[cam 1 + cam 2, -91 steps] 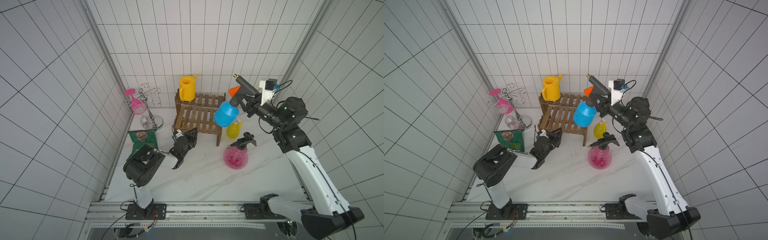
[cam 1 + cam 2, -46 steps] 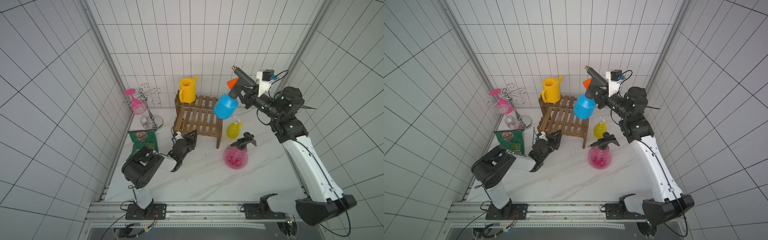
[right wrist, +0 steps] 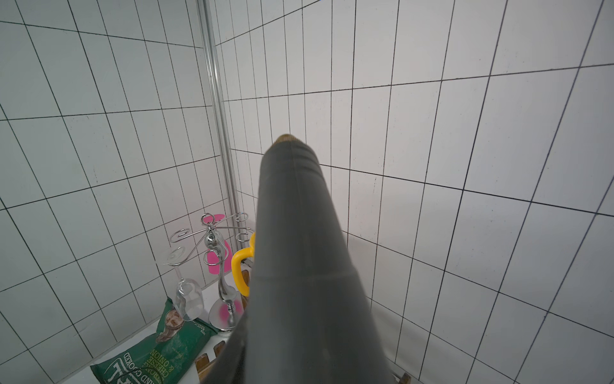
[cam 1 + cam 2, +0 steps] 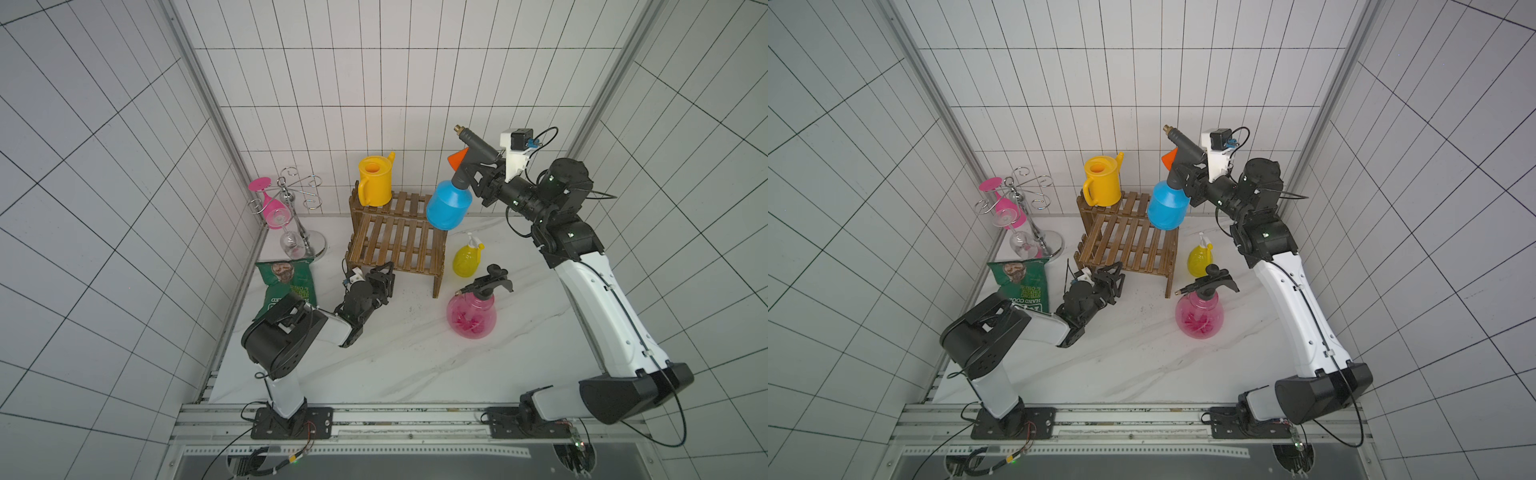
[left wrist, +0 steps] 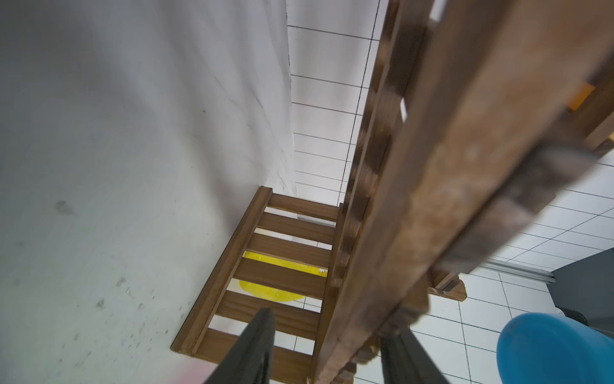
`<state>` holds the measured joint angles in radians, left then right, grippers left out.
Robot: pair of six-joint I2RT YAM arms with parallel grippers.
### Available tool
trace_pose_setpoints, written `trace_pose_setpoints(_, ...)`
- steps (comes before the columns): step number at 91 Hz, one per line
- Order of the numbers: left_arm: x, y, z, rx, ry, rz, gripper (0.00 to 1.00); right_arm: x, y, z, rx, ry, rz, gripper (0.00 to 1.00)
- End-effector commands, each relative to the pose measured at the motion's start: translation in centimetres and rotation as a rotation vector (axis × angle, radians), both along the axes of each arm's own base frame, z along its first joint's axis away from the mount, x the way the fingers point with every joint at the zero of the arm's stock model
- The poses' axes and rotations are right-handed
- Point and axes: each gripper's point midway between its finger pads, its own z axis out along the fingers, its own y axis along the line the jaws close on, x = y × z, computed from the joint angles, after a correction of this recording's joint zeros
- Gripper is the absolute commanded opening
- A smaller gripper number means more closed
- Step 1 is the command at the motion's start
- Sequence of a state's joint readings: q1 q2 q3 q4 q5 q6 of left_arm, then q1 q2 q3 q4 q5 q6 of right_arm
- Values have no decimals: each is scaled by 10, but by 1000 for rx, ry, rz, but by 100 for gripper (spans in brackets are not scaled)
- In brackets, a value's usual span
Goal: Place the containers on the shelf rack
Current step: 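Adjust the shelf at the center of the board, then place the container on the shelf.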
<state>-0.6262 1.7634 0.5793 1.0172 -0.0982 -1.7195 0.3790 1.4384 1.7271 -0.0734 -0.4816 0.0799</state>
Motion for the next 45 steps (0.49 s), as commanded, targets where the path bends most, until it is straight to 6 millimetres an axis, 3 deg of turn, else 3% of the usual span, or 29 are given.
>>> trace_pose_setpoints(1, -10, 0, -4, 44, 13, -33, 60, -1, -1, 25, 7, -80, -5, 0)
trace_pose_setpoints(17, -27, 7, 22, 136, -50, -87, 65, 18, 16, 22, -51, -77, -14, 0)
trace_pose_setpoints(25, -41, 20, 34, 228, -84, -110, 67, 30, 26, 17, -90, -71, -28, 0)
trace_pose_setpoints(32, -54, 37, 56, 311, -131, -109, 69, 39, 34, 11, -130, -68, -40, 0)
trace_pose_setpoints(45, -87, 73, 96, 694, -318, -124, 79, 58, 45, 5, -160, -67, -53, 0)
